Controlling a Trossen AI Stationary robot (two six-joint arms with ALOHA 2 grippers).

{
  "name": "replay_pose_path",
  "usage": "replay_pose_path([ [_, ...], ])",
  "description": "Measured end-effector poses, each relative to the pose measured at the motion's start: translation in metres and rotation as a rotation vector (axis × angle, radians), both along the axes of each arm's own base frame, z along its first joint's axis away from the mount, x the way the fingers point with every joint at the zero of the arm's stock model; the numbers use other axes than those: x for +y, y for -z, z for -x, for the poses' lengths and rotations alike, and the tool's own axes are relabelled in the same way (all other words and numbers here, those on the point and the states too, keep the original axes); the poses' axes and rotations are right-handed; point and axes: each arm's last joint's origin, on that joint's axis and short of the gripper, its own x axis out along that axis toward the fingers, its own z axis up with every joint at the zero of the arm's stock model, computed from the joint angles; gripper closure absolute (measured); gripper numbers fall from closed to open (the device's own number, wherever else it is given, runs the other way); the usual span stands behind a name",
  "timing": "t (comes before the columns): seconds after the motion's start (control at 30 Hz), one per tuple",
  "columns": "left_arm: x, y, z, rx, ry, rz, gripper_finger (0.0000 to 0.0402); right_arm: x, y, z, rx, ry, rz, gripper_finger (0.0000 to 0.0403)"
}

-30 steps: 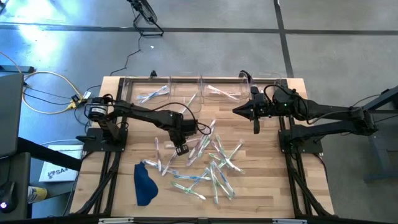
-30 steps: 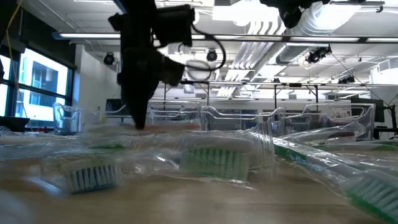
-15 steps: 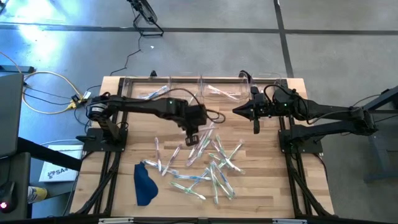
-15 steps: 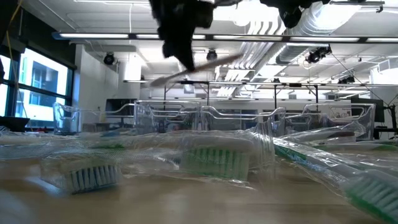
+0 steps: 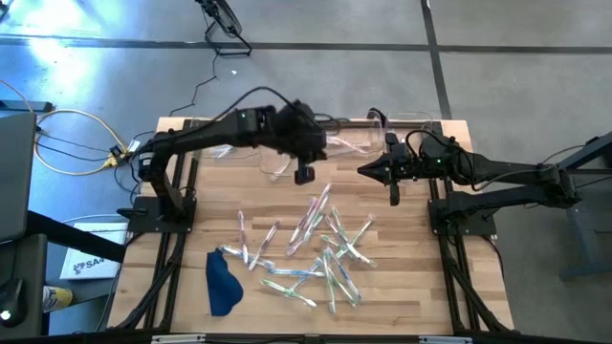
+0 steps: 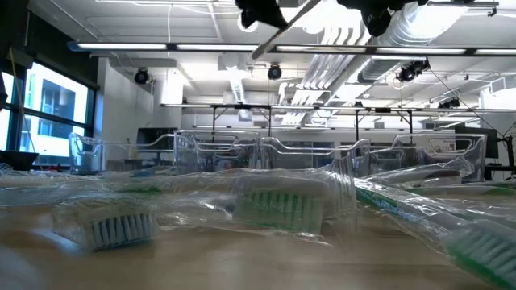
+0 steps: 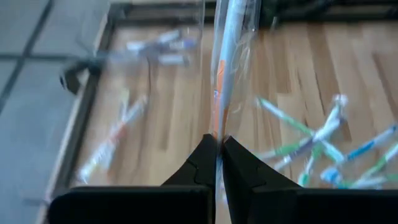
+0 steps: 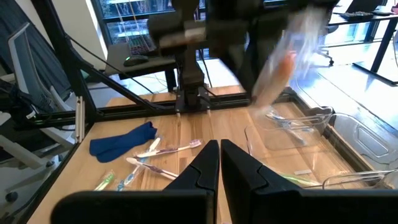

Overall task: Pick & Place Toothbrushes
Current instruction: Put the orange toothbrush into the middle right transparent bin

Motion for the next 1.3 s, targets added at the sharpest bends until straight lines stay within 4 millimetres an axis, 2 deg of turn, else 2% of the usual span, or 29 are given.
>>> replay_pose_path([
  [0.27, 0.006, -0.017, -0.006, -0.177, 0.104, 0.004, 0.0398, 0.000, 0.000, 0.000, -0.004, 0.001, 0.008, 0.0394],
  [0.93, 0.007, -0.029, -0.011, -0.305, 0.122, -0.039, 0.0398, -0.004, -0.017, -0.002, -0.166, 0.104, 0.099, 0.0389],
  [1.07, 0.007, -0.029, -0.011, -0.305, 0.122, -0.038, 0.0398, -0.004, -0.018, -0.005, -0.194, 0.104, 0.120, 0.0357],
  [1.3, 0.007, -0.028, -0.011, -0.305, 0.124, -0.038, 0.0398, -0.007, -0.013, -0.020, -0.199, 0.104, 0.125, 0.0267],
])
